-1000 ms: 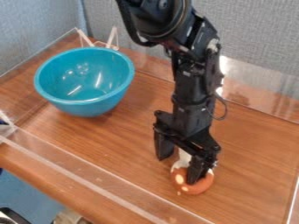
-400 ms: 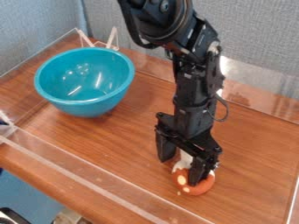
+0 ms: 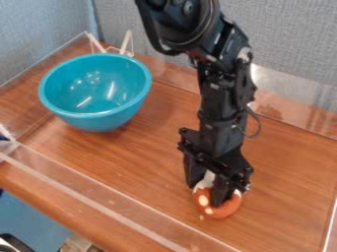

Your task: Put the mushroom in the blue bowl

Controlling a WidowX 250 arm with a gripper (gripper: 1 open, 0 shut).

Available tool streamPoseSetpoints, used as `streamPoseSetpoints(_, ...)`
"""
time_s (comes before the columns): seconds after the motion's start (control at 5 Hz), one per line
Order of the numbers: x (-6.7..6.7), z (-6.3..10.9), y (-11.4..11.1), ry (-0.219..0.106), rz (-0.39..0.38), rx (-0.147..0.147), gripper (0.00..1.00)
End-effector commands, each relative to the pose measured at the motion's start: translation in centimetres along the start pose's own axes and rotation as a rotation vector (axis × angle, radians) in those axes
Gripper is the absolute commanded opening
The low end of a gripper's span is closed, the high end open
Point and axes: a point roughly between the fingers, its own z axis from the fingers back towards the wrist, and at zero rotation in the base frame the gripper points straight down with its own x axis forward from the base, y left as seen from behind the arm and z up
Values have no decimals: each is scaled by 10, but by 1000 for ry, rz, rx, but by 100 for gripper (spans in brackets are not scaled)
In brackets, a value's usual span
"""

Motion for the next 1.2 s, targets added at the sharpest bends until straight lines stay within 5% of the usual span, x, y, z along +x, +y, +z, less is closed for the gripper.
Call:
streamPoseSetpoints(0.0, -2, -19, 13, 23, 26, 4, 0)
streamPoseSetpoints(1.0, -12, 1, 30, -9, 67, -9, 0)
